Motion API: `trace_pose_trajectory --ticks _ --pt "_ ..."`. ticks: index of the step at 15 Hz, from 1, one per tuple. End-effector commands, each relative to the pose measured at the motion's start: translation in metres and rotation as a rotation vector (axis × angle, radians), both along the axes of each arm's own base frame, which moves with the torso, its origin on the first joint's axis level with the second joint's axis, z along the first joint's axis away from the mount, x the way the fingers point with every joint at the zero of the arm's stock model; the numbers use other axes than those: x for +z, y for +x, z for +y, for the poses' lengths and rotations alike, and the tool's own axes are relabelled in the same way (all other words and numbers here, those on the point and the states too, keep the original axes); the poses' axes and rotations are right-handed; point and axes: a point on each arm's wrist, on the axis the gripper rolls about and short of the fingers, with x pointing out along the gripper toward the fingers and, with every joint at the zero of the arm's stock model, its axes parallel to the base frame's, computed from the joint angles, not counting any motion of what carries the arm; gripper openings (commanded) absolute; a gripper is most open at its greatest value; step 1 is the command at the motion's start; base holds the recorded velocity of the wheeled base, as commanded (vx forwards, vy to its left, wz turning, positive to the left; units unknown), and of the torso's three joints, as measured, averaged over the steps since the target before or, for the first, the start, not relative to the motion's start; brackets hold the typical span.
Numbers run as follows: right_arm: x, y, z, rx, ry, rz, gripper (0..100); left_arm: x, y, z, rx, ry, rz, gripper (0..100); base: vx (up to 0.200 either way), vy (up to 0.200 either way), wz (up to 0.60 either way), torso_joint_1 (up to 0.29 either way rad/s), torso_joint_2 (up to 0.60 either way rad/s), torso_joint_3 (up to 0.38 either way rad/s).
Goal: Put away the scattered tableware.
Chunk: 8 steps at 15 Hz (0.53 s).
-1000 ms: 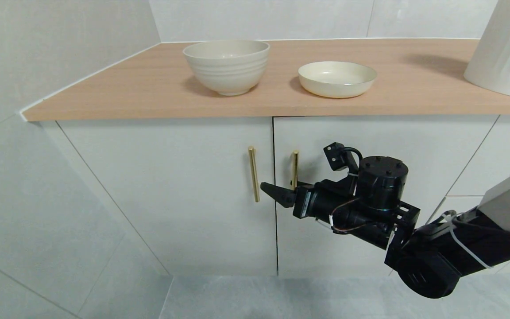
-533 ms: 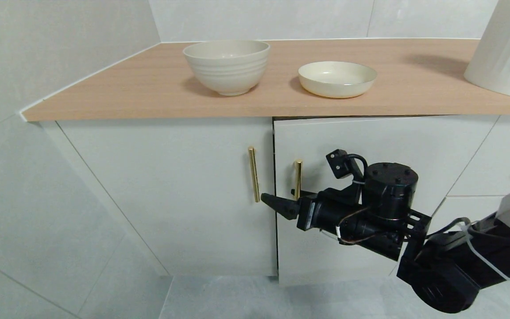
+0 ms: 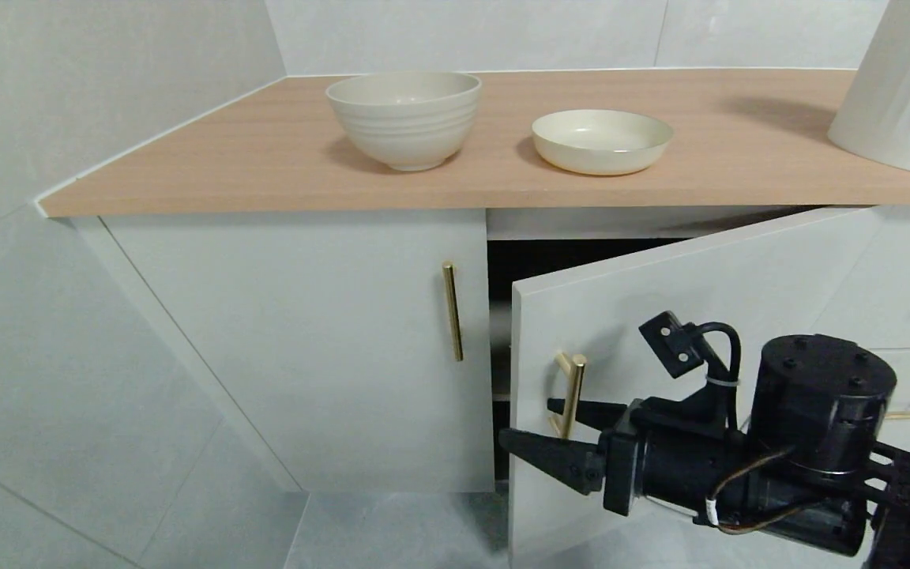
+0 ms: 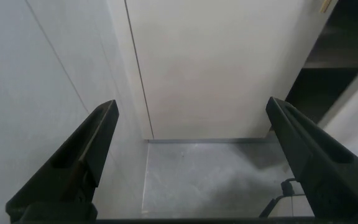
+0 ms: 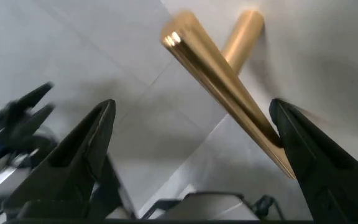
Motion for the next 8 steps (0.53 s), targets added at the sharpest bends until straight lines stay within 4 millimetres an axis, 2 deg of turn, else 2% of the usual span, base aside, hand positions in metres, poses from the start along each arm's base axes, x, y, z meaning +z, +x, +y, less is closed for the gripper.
trace_pose_trajectory --ticks 1,4,5,7,8 --pt "0.010 -0.025 -0.018 0.057 0.021 -0.015 100 0.000 0.000 0.000 0.000 0.001 0.000 100 0.000 0.000 0.00 0.000 0.00 0.000" --pt "0.009 -0.047 -0.036 0.171 0.022 -0.003 100 0.000 0.000 0.000 0.000 0.005 0.000 100 0.000 0.000 0.00 0.000 0.00 0.000" --pt "0.009 -0.048 -0.036 0.171 0.021 -0.002 100 0.000 0.000 0.000 -0.003 0.018 0.000 100 0.000 0.000 0.00 0.000 0.00 0.000" --pt "0.007 -0.048 -0.037 0.171 0.016 0.003 100 0.021 -0.006 -0.001 -0.050 0.033 -0.073 100 0.000 0.000 0.00 0.000 0.00 0.000" --pt "0.007 -0.048 -0.037 0.171 0.011 0.008 100 0.055 -0.013 -0.003 -0.170 0.013 -0.106 100 0.000 0.000 0.00 0.000 0.00 0.000"
